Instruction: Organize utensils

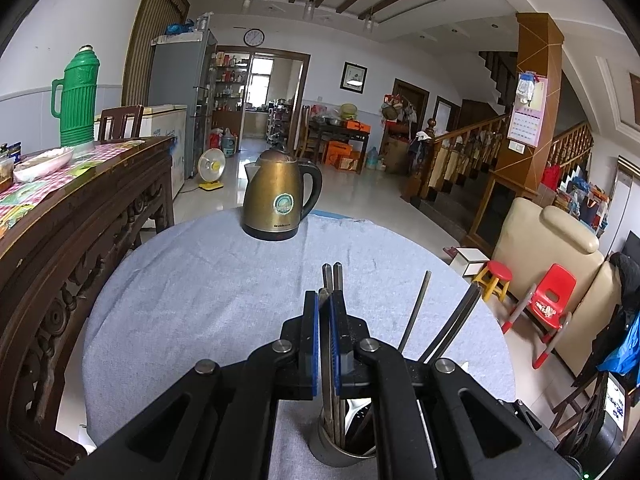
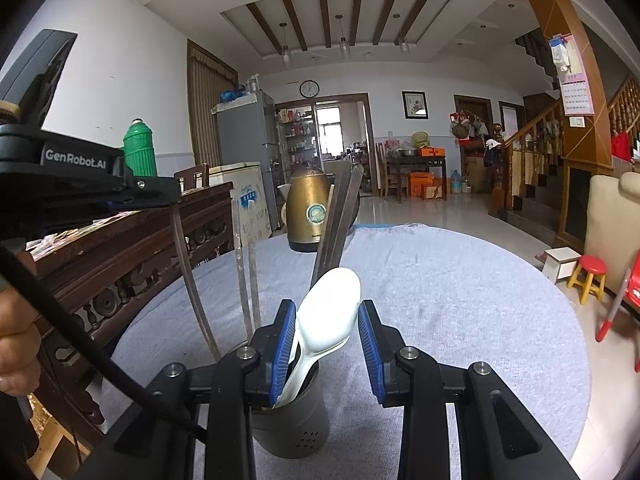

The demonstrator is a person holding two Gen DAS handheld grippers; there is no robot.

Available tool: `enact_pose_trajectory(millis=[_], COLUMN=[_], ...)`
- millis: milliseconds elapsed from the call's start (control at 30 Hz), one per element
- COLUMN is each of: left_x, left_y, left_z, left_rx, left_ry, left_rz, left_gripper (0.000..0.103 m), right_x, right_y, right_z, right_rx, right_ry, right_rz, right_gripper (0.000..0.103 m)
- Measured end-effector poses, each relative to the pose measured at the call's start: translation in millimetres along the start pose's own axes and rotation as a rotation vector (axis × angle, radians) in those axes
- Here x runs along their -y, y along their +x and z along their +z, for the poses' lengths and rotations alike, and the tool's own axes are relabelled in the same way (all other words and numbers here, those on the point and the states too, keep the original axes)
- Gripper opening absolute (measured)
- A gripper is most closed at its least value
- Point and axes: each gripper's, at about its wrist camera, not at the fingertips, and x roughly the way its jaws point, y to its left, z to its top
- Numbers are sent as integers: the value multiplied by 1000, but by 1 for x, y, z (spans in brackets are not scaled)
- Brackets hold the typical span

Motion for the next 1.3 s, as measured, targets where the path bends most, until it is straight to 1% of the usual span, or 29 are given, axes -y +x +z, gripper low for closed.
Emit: enact_pose_trajectory(millis=[233,567,733,900,967,1000,1067,1100,1133,1167,1200,1267,1300], left_x=[-1,-2,-5,-3,0,0,1,1,0,-1,-2,-2,-3], left_y=[2,4,10,12,11,11,12,12,12,11,11,10,10], left_z=[-3,-5,-8,-11,-11,-11,-13,-13,-14,-14,-14,-15,-15], left_rx=[-8,-14,-48,-58,-60,-61,-69,-71,-71,-69,-67,-68,-68], left_ry=[1,14,1,6,16,21,26,26,25,26,29,39,40], left_rz=[3,13,0,11,19,26,41,48,62,70,80,103,112], left_gripper=[5,6,6,6,7,11,23,35,42,44,45,50,55], right_x=[2,13,17,22,25,26,29,29,30,31,32,32,33], right_y=[1,8,10,16,16,16,15,14,14,13,12,11,10], right_z=[0,-1,-3,-5,-6,-6,-4,-4,-3,-2,-2,0,0], right_rx=[-11,-62,-89,-124,-132,-134,-131,-129,-127,-121,-115,-110,-108], right_ry=[11,61,82,117,134,140,144,145,148,152,153,155,157], right_rz=[5,32,54,72,78,80,79,78,78,76,73,70,68], right_gripper=[34,34,34,36,36,36,36,39,44,47,47,47,47])
